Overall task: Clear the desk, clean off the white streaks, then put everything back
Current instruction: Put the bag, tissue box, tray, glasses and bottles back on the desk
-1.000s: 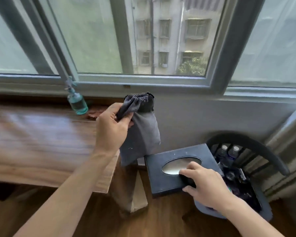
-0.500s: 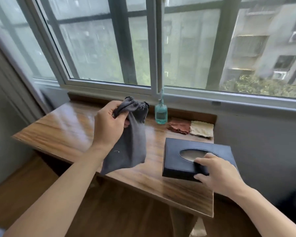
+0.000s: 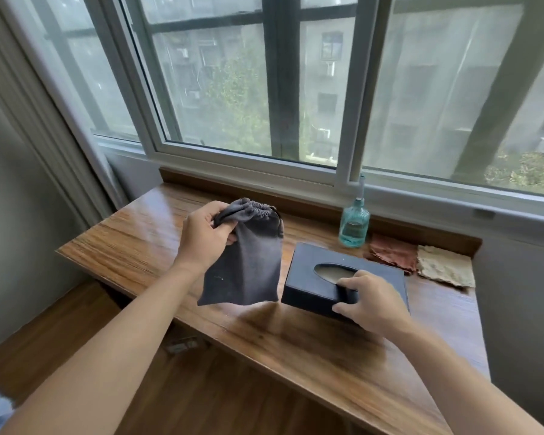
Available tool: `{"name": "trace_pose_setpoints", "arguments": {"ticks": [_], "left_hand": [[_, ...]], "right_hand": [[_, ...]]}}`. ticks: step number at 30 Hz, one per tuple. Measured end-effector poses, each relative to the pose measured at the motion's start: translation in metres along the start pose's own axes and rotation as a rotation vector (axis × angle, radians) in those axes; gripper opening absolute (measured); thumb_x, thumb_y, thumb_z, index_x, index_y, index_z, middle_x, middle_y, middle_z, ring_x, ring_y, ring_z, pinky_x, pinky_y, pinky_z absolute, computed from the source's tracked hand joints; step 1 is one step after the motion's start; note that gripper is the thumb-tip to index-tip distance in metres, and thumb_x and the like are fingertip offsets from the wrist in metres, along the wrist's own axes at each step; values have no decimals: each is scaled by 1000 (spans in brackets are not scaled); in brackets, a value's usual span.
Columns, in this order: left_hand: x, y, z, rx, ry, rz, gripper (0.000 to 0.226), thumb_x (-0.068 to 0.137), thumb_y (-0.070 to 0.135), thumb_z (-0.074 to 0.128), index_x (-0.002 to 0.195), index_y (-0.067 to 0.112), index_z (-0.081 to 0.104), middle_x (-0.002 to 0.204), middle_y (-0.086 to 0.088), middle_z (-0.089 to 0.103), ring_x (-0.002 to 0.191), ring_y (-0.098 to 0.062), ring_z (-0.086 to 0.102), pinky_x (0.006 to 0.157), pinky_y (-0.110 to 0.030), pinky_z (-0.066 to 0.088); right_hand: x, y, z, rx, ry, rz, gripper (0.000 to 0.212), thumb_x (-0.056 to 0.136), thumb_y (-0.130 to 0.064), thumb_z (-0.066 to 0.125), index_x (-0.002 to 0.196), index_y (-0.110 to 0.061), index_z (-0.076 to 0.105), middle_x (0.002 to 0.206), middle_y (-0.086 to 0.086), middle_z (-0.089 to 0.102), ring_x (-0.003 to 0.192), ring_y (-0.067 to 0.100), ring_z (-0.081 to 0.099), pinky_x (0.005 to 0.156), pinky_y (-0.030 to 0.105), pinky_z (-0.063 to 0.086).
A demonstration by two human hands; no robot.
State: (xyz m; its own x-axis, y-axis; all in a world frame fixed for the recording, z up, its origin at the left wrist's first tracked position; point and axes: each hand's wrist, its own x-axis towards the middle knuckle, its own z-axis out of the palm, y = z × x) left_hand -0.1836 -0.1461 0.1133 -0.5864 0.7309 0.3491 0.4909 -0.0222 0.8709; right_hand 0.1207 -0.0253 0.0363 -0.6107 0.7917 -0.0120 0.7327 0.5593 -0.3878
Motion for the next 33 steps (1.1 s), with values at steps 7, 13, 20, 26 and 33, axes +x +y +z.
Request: {"name": "trace_pose_setpoints", "arguments": {"ticks": [7, 13, 20, 26, 33], "left_hand": [[53, -43, -14, -95, 12, -130, 13, 92, 3, 78, 99, 15, 77, 91, -18, 77, 74, -35, 77, 69, -35, 66], [106, -84, -22, -100, -69, -141, 15, 92, 5, 77, 98, 19, 77, 82, -9, 78, 64, -28, 76, 64, -33, 66], [178, -154, -20, -73, -274, -198, 12, 94, 10, 77, 100, 20, 76, 92, -13, 79, 69, -32, 76, 62, -30, 64], [204, -199, -4, -25, -442, -185, 21, 96, 10, 74, 98, 31, 76, 87, -2, 79, 76, -28, 76, 72, -33, 65], [194, -211, 21, 427, -554, 57, 40, 95, 25, 73, 131, 18, 58, 124, 0, 60, 102, -19, 61, 90, -35, 50]], "right_hand": [[78, -27, 17, -12, 14, -43, 54, 80, -52, 80, 130, -33, 69, 97, -12, 59, 91, 15, 60, 78, 35, 55], [117, -49, 37, -89, 22, -17, 52, 83, -56, 76, 130, -34, 68, 101, -10, 63, 97, 18, 53, 85, 37, 49], [137, -72, 65, -72, 22, 167, 54, 85, -52, 76, 134, -33, 65, 107, -9, 61, 105, 19, 49, 88, 37, 49], [130, -83, 79, -85, 30, 331, 53, 84, -51, 77, 133, -33, 65, 105, -11, 59, 105, 17, 53, 85, 36, 53], [125, -91, 84, -150, 9, 390, 53, 87, -54, 73, 135, -35, 63, 110, -10, 58, 109, 17, 52, 87, 35, 51]]}}
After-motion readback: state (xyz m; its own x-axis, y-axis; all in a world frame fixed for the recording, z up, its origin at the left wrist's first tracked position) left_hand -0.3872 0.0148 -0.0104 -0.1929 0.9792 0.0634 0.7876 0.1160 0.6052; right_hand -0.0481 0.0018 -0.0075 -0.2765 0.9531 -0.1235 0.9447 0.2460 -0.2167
